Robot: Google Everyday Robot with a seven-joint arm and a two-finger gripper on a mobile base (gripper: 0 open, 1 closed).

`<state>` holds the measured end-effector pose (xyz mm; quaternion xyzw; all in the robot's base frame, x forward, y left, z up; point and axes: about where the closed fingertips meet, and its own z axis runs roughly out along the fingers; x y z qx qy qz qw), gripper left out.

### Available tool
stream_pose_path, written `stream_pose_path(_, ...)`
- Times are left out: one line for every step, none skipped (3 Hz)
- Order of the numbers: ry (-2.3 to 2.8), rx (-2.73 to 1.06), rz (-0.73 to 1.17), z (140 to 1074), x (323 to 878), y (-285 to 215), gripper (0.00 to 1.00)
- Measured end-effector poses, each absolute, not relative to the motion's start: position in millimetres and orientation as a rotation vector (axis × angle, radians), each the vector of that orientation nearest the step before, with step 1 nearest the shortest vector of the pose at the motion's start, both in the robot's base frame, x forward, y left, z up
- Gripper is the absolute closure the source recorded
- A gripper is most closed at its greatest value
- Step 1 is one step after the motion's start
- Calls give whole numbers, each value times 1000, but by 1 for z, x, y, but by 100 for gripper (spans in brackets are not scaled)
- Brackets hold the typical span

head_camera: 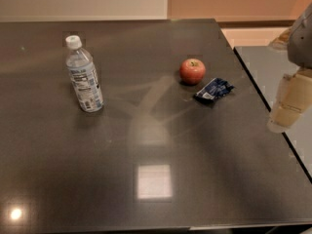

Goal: Pick blue plastic bottle

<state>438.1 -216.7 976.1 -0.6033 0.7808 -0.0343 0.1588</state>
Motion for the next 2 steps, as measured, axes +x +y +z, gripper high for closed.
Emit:
stream_pose_path(2231, -1724, -99, 976, 438, -217, 0)
stream_pose_path(2162, -1742, -74, 983, 453, -197, 0)
